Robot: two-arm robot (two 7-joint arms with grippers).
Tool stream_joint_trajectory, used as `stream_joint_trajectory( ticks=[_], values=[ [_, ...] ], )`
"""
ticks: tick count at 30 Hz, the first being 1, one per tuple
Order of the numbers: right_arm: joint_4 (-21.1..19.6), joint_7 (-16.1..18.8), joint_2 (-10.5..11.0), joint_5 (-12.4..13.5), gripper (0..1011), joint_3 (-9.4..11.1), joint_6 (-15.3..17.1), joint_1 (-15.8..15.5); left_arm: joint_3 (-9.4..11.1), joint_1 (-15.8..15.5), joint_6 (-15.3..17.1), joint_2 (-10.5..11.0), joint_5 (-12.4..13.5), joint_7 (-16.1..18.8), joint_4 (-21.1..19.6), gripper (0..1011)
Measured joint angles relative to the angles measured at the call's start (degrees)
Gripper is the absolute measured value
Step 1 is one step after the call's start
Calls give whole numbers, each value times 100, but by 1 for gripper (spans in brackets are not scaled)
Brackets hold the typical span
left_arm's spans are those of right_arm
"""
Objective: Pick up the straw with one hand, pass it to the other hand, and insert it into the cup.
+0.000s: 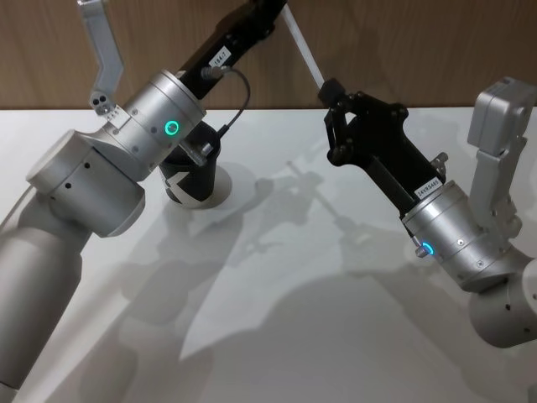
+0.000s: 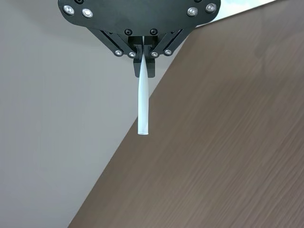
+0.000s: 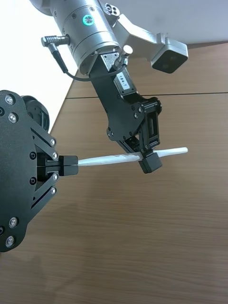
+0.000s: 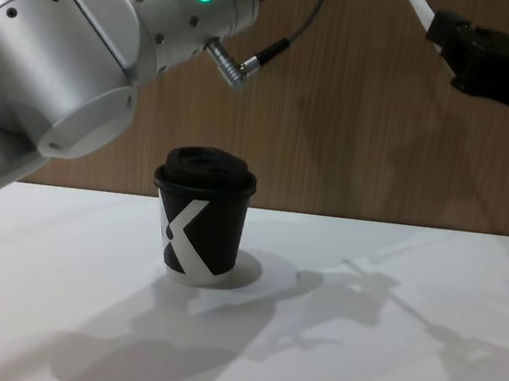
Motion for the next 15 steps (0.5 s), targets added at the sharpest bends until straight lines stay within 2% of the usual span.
stream_joint_trajectory(
  ticks=[5,8,9,12,13,14,15],
  values=[
    [0,0,0,0,103,0,0,0,23,-4,1,4,-32,12,-27,12],
    [0,0,0,0,207,0,0,0,37,-4,-4,11,-38,26,-41,12],
    [0,0,0,0,207,0,0,0,41,-4,-9,14,-38,30,-44,12],
    [0,0,0,0,324,0,0,0,56,-4,-51,38,-23,52,-66,12],
    [0,0,0,0,324,0,0,0,64,-4,-84,58,7,71,-80,12],
    [0,0,0,0,383,0,0,0,64,-4,-84,58,7,71,-80,14],
    [0,0,0,0,398,0,0,0,68,-4,-100,74,27,81,-88,12]
  ],
)
